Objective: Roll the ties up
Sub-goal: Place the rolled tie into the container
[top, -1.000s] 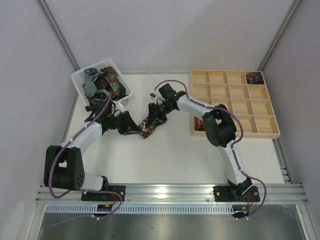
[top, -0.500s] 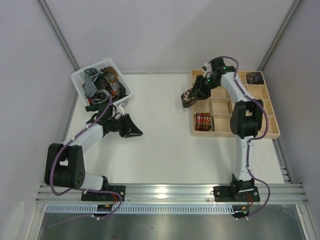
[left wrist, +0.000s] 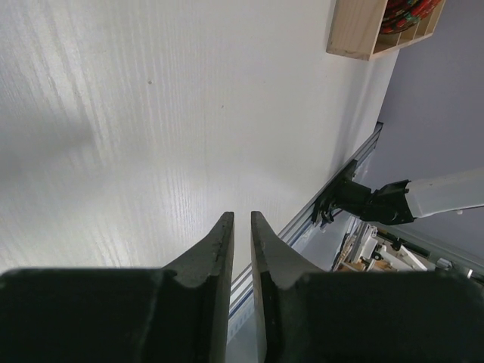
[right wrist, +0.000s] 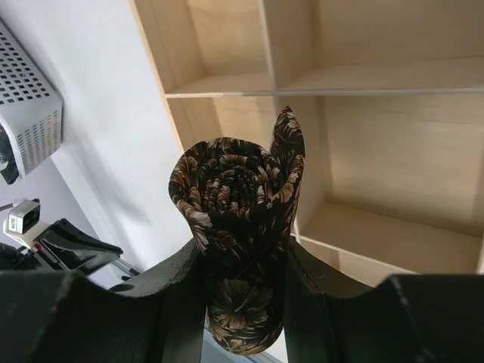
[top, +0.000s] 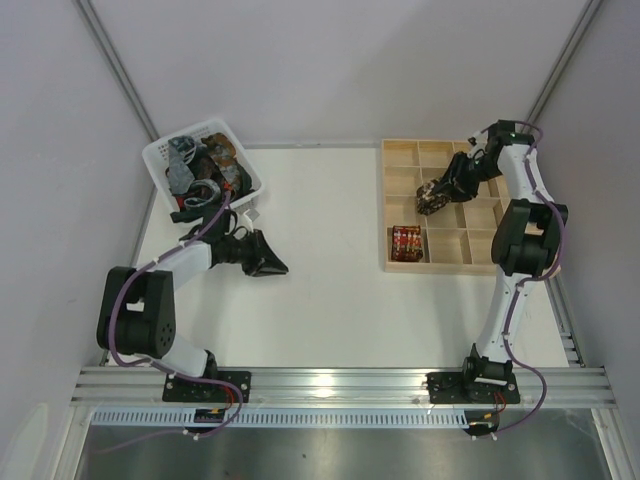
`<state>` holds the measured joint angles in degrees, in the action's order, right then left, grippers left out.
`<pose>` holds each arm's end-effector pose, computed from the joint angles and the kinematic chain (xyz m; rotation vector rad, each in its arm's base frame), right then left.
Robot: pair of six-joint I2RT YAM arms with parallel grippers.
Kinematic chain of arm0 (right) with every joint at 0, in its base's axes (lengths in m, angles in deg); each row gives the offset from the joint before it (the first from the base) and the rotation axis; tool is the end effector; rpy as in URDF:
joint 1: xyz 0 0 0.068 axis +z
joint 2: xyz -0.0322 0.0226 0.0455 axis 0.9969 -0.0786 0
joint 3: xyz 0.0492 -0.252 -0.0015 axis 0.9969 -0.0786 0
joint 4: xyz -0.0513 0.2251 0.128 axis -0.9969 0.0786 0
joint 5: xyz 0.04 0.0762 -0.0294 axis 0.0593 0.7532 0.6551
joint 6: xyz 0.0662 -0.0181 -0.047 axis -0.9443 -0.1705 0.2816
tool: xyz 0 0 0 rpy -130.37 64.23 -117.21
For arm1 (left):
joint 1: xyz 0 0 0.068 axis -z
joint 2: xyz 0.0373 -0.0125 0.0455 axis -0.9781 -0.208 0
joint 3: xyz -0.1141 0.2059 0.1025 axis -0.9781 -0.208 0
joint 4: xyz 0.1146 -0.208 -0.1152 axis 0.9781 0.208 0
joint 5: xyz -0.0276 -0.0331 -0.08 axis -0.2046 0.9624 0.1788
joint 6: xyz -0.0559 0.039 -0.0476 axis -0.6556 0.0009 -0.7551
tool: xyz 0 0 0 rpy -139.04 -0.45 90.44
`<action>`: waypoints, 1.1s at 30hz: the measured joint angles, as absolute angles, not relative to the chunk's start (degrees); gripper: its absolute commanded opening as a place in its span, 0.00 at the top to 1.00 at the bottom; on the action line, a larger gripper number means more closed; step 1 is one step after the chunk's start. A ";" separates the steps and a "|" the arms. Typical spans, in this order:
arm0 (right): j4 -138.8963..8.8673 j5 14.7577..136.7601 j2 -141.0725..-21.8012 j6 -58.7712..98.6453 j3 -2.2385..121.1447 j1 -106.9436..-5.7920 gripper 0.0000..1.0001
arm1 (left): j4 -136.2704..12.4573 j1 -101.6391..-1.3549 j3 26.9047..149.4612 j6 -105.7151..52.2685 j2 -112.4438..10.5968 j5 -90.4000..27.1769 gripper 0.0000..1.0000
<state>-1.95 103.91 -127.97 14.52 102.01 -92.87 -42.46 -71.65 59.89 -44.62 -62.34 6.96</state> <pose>0.4655 -0.0174 0.2008 0.3367 2.7221 0.9010 0.2821 -0.0846 0.1283 -0.2299 2.6204 -1.2900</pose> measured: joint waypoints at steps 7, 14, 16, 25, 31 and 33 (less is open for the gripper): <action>-0.27 103.38 -127.64 15.77 98.88 -93.86 1.00 | -41.96 -71.65 61.88 -43.59 -63.72 7.57 0.81; 0.72 100.26 -127.64 16.53 97.70 -93.59 1.00 | -42.50 -71.65 61.79 -43.87 -64.05 8.81 0.82; 0.72 98.97 -127.64 16.53 97.70 -93.59 1.00 | -42.66 -71.65 61.73 -44.20 -64.05 9.08 0.82; 0.47 94.34 -127.64 16.95 97.75 -93.48 1.00 | -42.59 -71.65 61.73 -44.22 -64.09 9.49 0.82; 0.23 90.38 -128.47 17.82 99.72 -93.46 1.00 | -42.57 -71.65 61.73 -44.22 -64.77 9.67 0.82; -0.36 88.81 -129.04 17.89 99.85 -93.42 1.00 | -42.55 -71.65 61.73 -44.22 -64.90 9.69 0.83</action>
<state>-0.36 88.81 -129.04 17.89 99.85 -93.42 -42.55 -71.65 61.73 -44.22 -64.90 9.69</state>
